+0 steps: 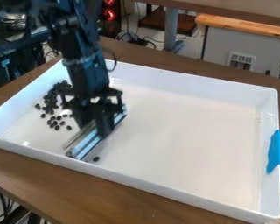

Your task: Sweep into pile

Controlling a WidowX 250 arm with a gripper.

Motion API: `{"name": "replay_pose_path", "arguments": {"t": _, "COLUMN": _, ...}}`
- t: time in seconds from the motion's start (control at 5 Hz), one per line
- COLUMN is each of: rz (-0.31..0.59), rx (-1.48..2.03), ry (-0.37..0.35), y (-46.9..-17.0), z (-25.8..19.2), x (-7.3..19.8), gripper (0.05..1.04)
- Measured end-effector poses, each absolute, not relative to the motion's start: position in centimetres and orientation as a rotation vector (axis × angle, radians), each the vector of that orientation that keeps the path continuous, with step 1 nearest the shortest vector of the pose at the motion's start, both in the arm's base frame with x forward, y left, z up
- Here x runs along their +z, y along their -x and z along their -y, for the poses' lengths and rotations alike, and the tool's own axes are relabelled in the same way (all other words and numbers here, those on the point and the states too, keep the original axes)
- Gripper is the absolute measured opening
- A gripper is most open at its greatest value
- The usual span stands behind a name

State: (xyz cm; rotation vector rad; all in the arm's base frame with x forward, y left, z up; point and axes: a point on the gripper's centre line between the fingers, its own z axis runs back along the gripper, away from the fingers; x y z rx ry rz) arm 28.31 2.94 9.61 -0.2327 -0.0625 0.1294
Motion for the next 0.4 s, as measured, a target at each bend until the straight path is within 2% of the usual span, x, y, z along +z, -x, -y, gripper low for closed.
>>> {"name": "replay_pose_path", "arguments": {"t": 0.2, "rz": 0.093, "rx": 0.15, "ry": 0.226, "y": -28.9, "z": -2.8, "x": 10.0, "gripper": 0.38}}
{"name": "replay_pose_path", "arguments": {"t": 0.4, "rz": 0.123, "rx": 0.174, "ry": 0.247, "y": -30.6, "z": -2.4, "x": 11.7, "gripper": 0.38}}
